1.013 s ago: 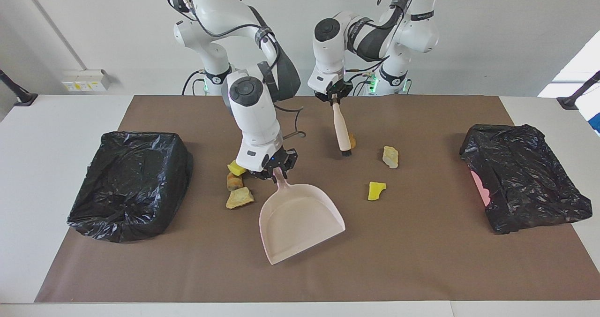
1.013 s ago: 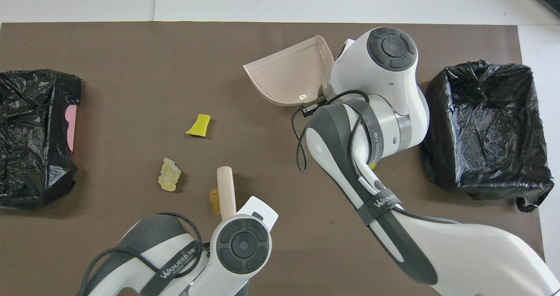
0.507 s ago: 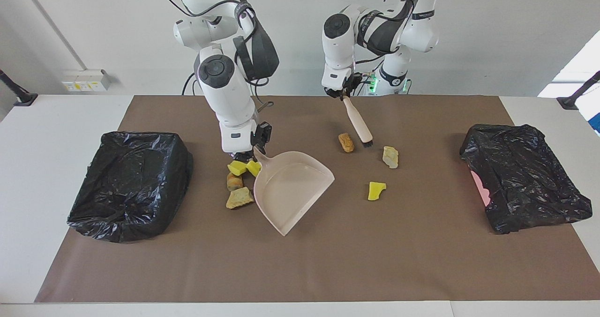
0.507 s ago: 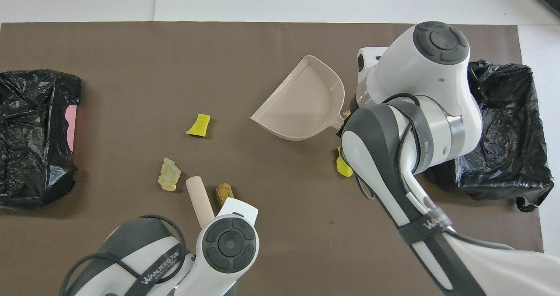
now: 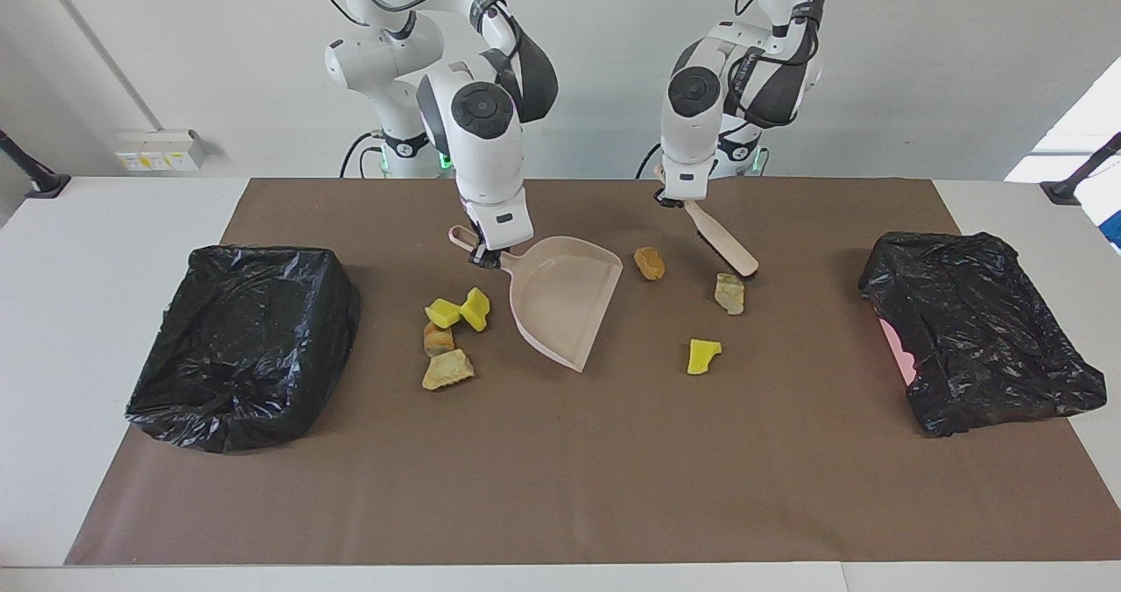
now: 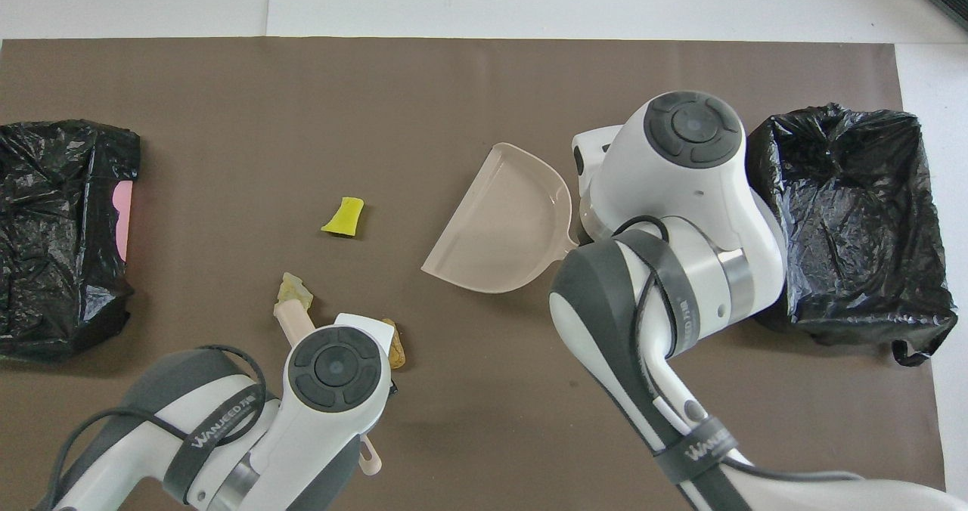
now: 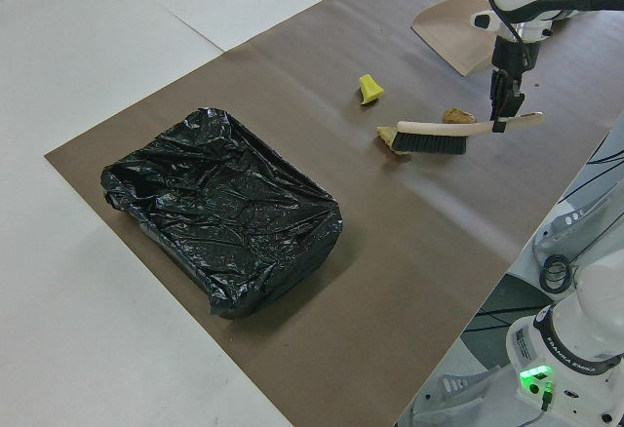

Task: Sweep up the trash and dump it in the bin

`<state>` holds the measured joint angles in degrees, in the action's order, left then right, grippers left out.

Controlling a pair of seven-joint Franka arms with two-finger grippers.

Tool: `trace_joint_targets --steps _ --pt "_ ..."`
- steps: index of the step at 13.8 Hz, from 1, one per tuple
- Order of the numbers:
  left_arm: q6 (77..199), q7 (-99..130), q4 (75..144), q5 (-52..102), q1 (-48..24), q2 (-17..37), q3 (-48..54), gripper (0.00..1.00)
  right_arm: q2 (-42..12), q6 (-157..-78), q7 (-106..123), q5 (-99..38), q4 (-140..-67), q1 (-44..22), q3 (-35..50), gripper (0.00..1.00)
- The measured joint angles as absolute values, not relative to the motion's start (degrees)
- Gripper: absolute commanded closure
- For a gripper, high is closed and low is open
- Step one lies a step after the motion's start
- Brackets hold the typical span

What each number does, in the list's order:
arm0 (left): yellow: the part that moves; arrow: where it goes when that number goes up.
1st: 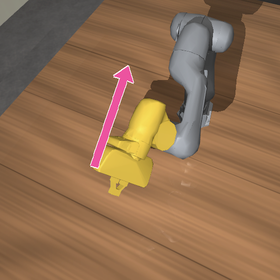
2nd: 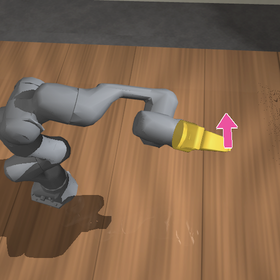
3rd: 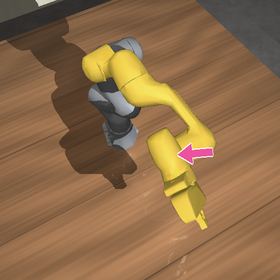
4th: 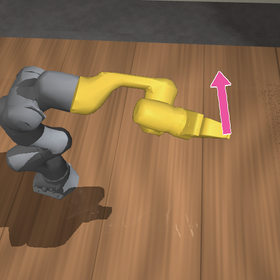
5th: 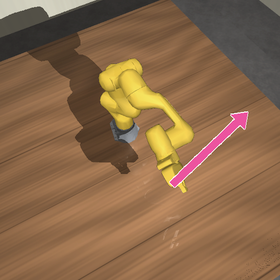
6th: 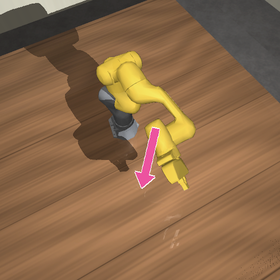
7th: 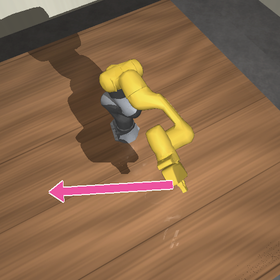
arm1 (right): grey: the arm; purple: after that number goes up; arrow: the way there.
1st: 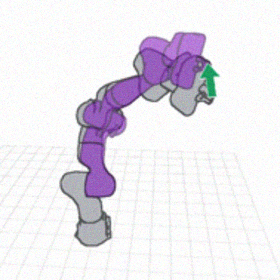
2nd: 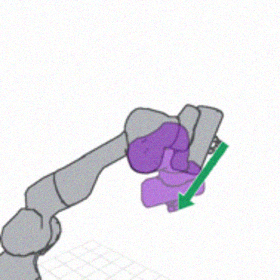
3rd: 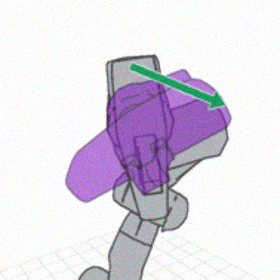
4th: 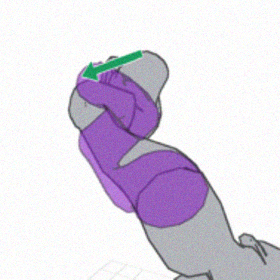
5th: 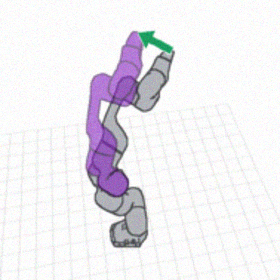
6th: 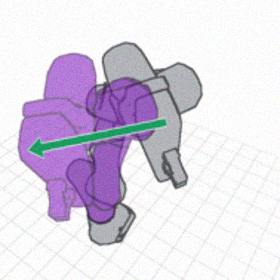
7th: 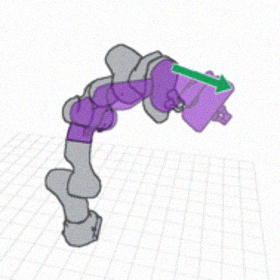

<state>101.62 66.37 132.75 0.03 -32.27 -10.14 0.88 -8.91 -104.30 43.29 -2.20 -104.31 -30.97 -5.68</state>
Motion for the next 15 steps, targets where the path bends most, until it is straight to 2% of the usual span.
trace_joint_targets --steps 5,15 --pt "105.80 63.14 139.50 0.03 -29.87 -13.80 1.56 1.00 -6.83 -112.65 45.43 0.43 -112.43 -32.96 -5.55 1.00" --pt "118.65 49.18 140.99 8.75 -37.01 -14.23 2.57 1.00 -10.38 -119.00 45.43 1.64 -114.01 -37.21 -5.42 1.00"
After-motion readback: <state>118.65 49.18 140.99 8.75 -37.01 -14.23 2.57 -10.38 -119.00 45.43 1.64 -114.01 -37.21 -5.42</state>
